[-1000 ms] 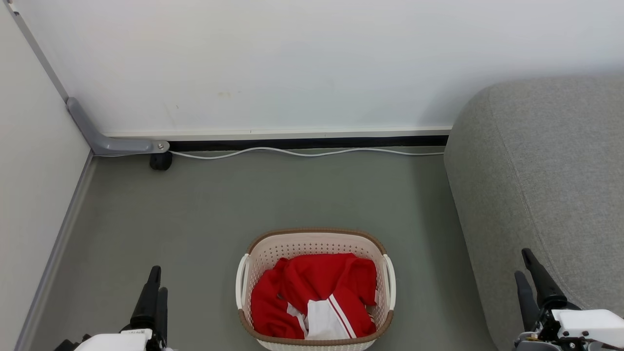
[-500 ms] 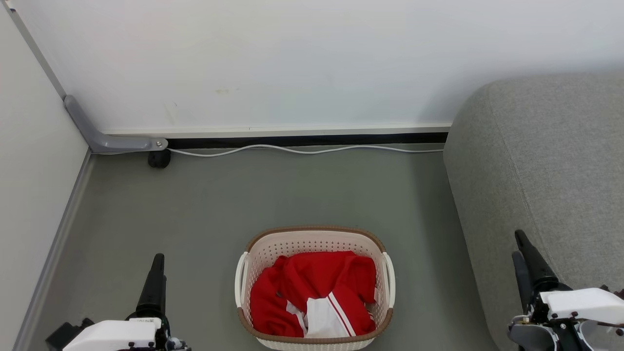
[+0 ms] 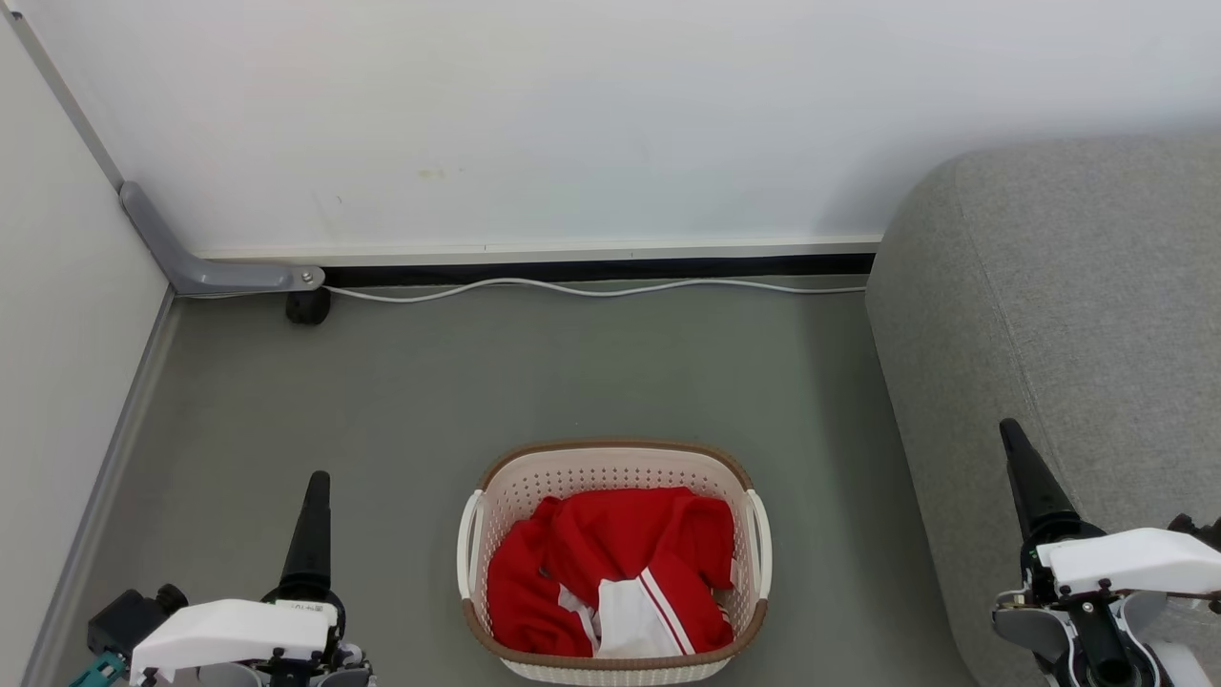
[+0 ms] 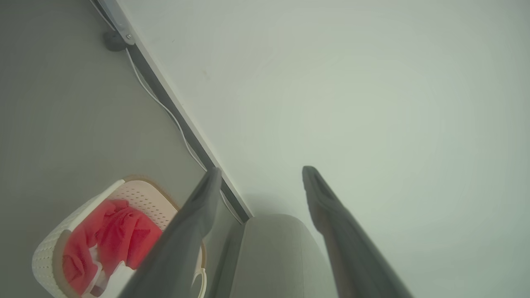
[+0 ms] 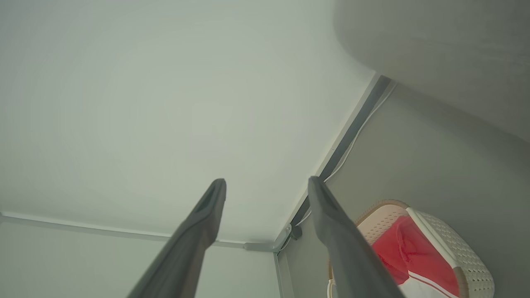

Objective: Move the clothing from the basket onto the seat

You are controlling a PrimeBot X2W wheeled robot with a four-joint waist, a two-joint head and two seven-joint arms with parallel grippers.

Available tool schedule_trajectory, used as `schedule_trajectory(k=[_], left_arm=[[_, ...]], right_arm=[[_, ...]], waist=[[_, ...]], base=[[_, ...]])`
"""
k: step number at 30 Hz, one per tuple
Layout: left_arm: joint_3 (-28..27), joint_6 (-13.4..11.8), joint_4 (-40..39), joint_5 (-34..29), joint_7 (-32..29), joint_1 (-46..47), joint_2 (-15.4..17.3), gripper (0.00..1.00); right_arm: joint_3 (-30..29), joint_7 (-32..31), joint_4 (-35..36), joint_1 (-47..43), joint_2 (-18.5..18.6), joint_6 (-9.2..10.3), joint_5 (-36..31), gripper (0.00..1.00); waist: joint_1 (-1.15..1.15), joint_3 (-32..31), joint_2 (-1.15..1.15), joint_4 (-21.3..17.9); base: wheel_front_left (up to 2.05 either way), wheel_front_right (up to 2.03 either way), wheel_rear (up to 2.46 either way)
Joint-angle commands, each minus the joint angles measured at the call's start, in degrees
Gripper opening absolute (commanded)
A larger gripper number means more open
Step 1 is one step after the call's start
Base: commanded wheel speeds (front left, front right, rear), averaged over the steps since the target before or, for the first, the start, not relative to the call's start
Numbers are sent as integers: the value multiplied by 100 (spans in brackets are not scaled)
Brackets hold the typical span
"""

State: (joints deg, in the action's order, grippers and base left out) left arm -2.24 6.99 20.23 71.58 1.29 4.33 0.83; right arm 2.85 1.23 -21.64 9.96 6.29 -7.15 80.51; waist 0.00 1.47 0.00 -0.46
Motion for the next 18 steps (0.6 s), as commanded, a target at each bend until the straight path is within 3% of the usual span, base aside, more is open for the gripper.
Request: schedule_trajectory(k=[1, 18], left_arm=[[-28, 19, -126, -260, 81, 372, 75, 100], [113, 26, 18, -1948, 368, 626, 104, 100]], right_arm=[[117, 92, 93, 338, 147, -18, -205, 100], [466, 378, -147, 692, 357, -22, -1842, 100]], waist=[[0, 7, 0, -1], [0, 65, 0, -19]], base=[[0, 0, 0], [0, 0, 0]])
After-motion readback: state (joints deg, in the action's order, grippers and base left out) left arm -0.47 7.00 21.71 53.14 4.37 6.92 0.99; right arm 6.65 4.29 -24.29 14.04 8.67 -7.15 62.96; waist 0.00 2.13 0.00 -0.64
